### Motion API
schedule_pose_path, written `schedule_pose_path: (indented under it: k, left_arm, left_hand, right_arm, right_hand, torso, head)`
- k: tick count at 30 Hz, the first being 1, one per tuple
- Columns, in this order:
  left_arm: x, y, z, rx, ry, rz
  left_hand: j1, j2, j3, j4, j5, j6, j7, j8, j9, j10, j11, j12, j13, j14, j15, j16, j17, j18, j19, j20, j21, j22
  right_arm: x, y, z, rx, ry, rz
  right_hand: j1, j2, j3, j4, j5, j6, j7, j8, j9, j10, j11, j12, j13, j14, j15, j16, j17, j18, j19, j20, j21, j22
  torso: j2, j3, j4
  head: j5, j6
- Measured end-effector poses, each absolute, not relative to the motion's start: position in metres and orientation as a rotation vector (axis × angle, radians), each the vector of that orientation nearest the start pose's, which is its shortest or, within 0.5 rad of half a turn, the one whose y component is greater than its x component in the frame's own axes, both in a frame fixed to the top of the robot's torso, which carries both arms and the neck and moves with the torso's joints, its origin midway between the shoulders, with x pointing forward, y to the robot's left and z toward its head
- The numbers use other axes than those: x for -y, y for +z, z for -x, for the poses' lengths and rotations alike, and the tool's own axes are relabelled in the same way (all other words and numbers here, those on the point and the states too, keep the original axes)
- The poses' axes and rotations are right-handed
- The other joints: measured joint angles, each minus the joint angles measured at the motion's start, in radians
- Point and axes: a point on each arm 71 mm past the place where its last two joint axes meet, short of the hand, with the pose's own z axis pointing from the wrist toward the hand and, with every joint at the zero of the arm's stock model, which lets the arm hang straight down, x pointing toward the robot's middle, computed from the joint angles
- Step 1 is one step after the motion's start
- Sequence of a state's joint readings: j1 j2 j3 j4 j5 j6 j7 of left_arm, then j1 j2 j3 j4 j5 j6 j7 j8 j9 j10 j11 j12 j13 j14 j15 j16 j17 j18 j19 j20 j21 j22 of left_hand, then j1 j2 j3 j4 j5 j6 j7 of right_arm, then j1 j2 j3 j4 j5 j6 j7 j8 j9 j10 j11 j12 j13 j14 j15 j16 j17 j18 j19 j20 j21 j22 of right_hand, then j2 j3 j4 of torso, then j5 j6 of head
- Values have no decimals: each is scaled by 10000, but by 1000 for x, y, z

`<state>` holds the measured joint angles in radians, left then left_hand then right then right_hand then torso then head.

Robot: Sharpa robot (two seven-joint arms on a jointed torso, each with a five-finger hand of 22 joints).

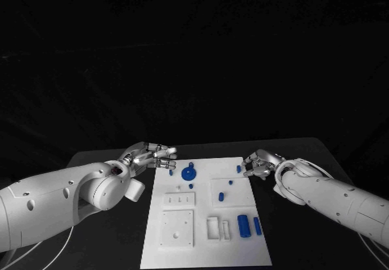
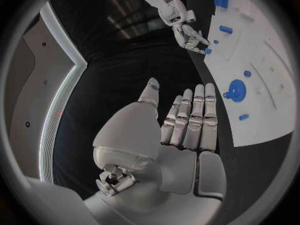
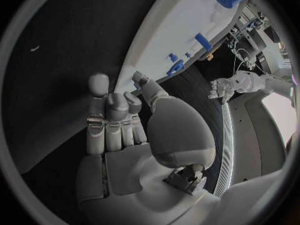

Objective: Assemble the parts on the task board

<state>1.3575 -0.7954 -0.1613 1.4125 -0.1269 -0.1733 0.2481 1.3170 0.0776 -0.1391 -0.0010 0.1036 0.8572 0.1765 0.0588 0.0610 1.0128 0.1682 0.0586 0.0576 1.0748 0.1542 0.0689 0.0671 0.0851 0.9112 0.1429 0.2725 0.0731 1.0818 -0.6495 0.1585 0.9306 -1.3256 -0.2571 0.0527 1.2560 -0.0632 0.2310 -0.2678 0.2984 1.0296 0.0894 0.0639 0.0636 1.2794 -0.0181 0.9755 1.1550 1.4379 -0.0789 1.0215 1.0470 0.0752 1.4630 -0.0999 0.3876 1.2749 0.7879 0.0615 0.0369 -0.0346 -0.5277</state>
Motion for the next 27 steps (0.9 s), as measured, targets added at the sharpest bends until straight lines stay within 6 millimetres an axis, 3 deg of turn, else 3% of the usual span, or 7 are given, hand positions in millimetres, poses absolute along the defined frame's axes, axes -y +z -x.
schedule_pose_path:
  k: [12,27]
  left_arm:
    - [-208,-157,-516,-16503,-14599,9012]
    - [-205,-157,-515,-16560,-14652,8970]
  left_hand:
    - [0,0,-28,-28,0,0,0,0,0,0,0,0,-1,1,-1,0,0,-1,0,0,0,0]
    - [0,0,-28,-28,0,0,0,0,0,0,0,0,-1,2,-2,0,0,0,0,0,0,1]
  right_arm:
    - [290,-230,-571,-16798,4994,-2010]
    - [285,-230,-572,-16822,5084,-2025]
  right_hand:
    - [-123,122,24,25,0,-1,0,0,0,85,5,135,111,45,-44,63,116,1,0,0,101,89]
    - [-214,132,97,43,-144,130,-10,-1,-4,467,1,974,826,99,-24,489,602,3,0,0,796,307]
  torso:
    - [51,-26,93]
    - [94,-43,133]
  head:
    - [-24,5]
    - [-5,-16]
